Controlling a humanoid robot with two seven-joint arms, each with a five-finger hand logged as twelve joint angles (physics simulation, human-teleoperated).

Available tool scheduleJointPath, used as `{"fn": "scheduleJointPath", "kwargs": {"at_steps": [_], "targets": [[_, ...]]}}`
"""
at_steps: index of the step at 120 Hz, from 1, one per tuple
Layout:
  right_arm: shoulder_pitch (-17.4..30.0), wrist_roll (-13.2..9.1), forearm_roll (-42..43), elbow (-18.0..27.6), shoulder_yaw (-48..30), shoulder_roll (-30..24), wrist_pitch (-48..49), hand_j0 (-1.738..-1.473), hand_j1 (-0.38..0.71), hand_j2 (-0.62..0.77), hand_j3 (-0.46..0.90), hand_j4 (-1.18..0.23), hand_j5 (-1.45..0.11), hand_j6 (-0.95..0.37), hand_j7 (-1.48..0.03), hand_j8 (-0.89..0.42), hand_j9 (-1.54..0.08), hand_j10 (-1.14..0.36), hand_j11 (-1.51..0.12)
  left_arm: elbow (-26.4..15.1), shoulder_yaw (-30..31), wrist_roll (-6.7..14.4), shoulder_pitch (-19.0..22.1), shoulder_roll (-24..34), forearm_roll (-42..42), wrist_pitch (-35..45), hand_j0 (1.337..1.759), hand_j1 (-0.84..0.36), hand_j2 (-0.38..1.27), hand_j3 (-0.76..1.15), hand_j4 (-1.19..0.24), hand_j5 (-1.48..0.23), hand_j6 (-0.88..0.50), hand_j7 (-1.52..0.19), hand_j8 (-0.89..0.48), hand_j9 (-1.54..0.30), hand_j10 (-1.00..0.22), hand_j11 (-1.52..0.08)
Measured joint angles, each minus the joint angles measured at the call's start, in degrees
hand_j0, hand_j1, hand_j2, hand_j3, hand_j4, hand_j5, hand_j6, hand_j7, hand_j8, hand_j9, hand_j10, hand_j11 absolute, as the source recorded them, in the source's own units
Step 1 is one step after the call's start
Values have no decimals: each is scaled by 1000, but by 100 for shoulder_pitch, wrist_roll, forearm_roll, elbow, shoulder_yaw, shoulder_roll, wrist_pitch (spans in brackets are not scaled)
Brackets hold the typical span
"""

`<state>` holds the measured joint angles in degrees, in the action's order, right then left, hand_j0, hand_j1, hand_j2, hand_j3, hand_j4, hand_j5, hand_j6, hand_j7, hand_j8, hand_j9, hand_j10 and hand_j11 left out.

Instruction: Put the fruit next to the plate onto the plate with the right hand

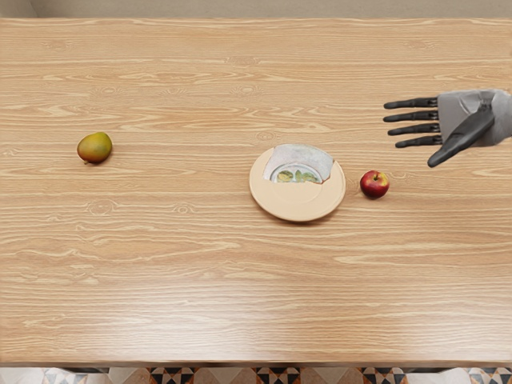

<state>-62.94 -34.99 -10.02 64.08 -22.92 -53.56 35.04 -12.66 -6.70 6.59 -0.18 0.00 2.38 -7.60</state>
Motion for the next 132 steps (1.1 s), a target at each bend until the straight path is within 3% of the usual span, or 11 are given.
{"fn": "scheduleJointPath", "kwargs": {"at_steps": [19, 32, 40, 48, 66, 74, 82, 94, 104, 115, 132], "targets": [[-61, -1, 11, -15, -41, 283, 0, -1658, -301, -8, 0, -39, -52, -38, -52, -38, -52, -39, -52, 0, -2, 0, 0, 0, 0, 0, 1658, 349, 0, 0, 0, 0, 0, 0, 0, 0, 0, 0], [-880, -1, 10, 479, 392, 478, 0, -1658, -312, -7, 0, -30, -40, -29, -40, -29, -40, -30, -40, 0, -3, 0, 0, 0, 0, 0, 1658, 349, 0, 0, 0, 0, 0, 0, 0, 0, 0, 0], [-1862, -1, 24, 1024, 1149, 436, -146, -1658, -316, -6, 0, -27, -36, -26, -36, -27, -36, -27, -36, 0, -2, 0, 0, 0, 0, 1, 1658, 349, 0, 0, 0, 0, 0, 0, 0, 0, 0, 0], [-3017, -1, 30, 1514, 2719, 589, -823, -1658, -318, -5, 0, -25, -34, -25, -34, -25, -34, -25, -34, 0, -1, 0, 0, 0, 0, 0, 1658, 349, 0, 0, 0, 0, 0, 0, 0, 0, 0, 0], [-5521, -1, 10, 2148, 6192, 1543, -2935, -1658, -320, -5, 0, -24, -31, -24, -31, -24, -31, -24, -31, 0, 1, 0, 0, 0, -1, -2, 1658, 349, 0, 0, 0, 0, 0, 0, 0, 0, 0, 0], [-6556, -1, -6, 2263, 7070, 1713, -3570, -1658, -321, -5, 0, -23, -30, -24, -30, -23, -30, -23, -30, 0, 1, 0, 0, 0, -1, -2, 1658, 349, 0, 0, 0, 0, 0, 0, 0, 0, 0, 0], [-7115, -1, -19, 2323, 7530, 1870, -3905, -1658, -321, -5, 0, -23, -30, -23, -30, -23, -30, -23, -30, 0, 0, 0, 0, 0, -1, -1, 1658, 349, 0, 0, 0, 0, 0, 0, 0, 0, 0, 0], [-7454, -1, -41, 2357, 8192, 2865, -4133, -1658, -321, -5, 0, -24, -30, -24, -30, -24, -30, -24, -30, 0, 1, 0, 0, 0, -1, -2, 1658, 349, 0, 0, 0, 0, 0, 0, 0, 0, 0, 0], [-7432, -1, -168, 2345, 8485, 3587, -4442, -1658, -319, -5, 0, -26, -33, -26, -33, -26, -33, -25, -33, 0, 1, 0, 0, 0, -1, -1, 1658, 349, 0, 0, 0, 0, 0, 0, 0, 0, 0, 0], [-6938, -1, -239, 2159, 8427, 4117, -4919, -1658, -317, -5, 0, -27, -35, -28, -35, -27, -35, -27, -35, 0, 2, 0, 0, 0, -1, 0, 1658, 349, 0, 0, 0, 0, 0, 0, 0, 0, 0, 0], [-5880, -1, -268, 1722, 7958, 4495, -5423, -1658, -316, -5, 0, -29, -37, -29, -37, -29, -37, -29, -37, 0, 1, 0, 0, 0, -1, -1, 1658, 349, 0, 0, 0, 0, 0, 0, 0, 0, 0, 0]]}}
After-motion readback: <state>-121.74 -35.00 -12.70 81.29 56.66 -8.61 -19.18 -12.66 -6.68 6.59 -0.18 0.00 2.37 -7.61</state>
